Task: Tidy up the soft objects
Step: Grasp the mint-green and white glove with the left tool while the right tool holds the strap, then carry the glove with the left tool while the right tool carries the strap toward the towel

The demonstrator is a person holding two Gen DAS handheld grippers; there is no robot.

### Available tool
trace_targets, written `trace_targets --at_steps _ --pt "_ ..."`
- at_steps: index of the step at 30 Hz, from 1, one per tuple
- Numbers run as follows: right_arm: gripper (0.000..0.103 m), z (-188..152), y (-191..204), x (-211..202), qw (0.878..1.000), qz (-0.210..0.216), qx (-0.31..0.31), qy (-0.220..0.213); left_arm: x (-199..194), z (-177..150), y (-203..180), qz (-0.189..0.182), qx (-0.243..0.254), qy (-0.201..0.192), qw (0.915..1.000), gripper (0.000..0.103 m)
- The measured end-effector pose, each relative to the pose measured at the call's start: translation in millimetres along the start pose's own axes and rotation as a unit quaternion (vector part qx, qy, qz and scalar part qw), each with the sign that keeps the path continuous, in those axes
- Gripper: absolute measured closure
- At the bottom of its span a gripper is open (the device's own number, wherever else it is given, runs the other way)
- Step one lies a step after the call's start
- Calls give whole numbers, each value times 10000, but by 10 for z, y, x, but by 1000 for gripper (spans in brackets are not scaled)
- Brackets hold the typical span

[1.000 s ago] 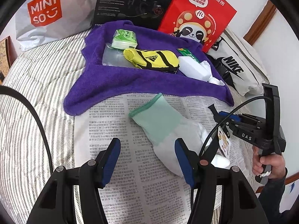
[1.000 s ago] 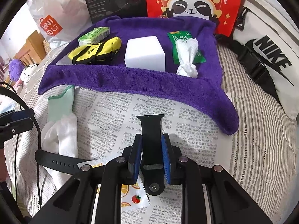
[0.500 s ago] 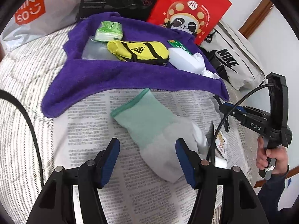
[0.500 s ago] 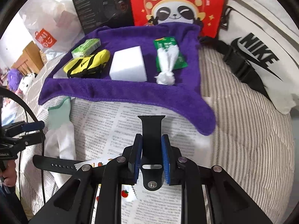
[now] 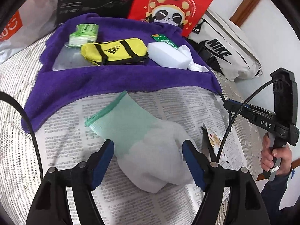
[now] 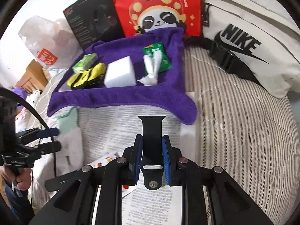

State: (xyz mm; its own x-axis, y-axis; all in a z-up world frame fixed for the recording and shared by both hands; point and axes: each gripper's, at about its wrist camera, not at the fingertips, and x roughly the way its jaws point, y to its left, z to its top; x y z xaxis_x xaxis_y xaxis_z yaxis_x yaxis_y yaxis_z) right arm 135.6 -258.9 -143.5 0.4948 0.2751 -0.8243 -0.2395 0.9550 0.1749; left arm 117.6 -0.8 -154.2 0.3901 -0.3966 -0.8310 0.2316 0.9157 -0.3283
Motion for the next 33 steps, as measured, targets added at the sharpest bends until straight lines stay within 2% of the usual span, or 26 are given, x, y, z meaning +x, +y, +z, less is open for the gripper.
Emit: trace_targets --at_steps 5,8,10,12,13,14,15,20,26,33 --pt "82 13 30 -36 10000 -41 -82 -13 99 21 -100 -36 88 86 9999 20" --pt "82 -10 29 -43 10000 -31 -70 -4 167 32 -200 92 293 75 9995 20" --pt "82 -29 57 -37 10000 1 -96 12 195 37 -249 255 422 47 9988 25" --pt "82 -44 106 -29 9999 72 -144 27 229 24 -321 515 648 -9 9966 60" --pt "82 -54 143 -22 9998 107 -189 33 237 12 -350 661 775 -48 9948 68" --pt "82 -61 181 -12 9996 144 -225 48 248 -3 -387 977 968 -136 9904 75" --pt "82 -65 215 -2 9995 199 -238 58 243 -13 -399 1085 1068 -189 9882 80" --pt "82 -54 361 39 9989 336 -316 82 139 -7 -216 641 782 -200 9947 85" --pt "82 -31 463 51 9985 388 -381 88 -107 -104 48 874 586 -392 9937 85" --pt "82 -4 569 14 9982 419 -423 35 -354 -135 295 898 252 -612 9938 85"
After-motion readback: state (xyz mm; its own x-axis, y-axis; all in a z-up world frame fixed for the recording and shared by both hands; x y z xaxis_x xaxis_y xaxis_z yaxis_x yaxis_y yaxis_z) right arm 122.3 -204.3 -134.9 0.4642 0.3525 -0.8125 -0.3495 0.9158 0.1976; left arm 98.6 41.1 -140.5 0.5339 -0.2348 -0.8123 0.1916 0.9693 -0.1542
